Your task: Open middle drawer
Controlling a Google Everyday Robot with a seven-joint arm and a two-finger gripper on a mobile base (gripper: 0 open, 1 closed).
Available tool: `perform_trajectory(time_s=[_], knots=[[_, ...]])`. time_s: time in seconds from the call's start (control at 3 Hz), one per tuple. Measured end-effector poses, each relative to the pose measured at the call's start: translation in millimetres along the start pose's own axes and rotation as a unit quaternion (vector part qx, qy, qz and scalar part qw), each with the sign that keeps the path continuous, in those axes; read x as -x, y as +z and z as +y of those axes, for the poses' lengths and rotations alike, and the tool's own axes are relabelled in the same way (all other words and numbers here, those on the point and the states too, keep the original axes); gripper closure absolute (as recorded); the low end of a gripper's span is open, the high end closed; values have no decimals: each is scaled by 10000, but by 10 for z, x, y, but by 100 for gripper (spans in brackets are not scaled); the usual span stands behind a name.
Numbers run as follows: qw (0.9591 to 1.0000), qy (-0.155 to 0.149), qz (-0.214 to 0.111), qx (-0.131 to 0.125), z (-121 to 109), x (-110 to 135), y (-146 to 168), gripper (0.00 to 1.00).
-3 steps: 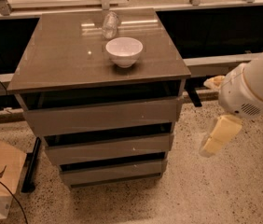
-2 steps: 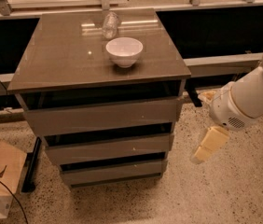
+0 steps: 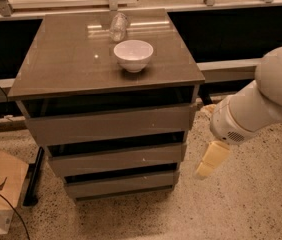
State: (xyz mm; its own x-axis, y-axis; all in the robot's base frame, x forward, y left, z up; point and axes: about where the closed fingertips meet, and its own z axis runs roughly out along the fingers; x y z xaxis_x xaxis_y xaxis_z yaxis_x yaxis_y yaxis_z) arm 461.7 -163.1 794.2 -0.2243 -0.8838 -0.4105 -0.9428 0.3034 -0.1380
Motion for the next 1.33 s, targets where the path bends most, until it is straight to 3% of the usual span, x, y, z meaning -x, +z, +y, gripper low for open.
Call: perform_trajectory(time_s=[0.67,1.0,1.33], knots=[[9992,-286,26,278,102,-114,784,0],[9991,-237,-103,345,141,-255,1197,0],[9980,-35,-464,430,90,-353,1725,0]])
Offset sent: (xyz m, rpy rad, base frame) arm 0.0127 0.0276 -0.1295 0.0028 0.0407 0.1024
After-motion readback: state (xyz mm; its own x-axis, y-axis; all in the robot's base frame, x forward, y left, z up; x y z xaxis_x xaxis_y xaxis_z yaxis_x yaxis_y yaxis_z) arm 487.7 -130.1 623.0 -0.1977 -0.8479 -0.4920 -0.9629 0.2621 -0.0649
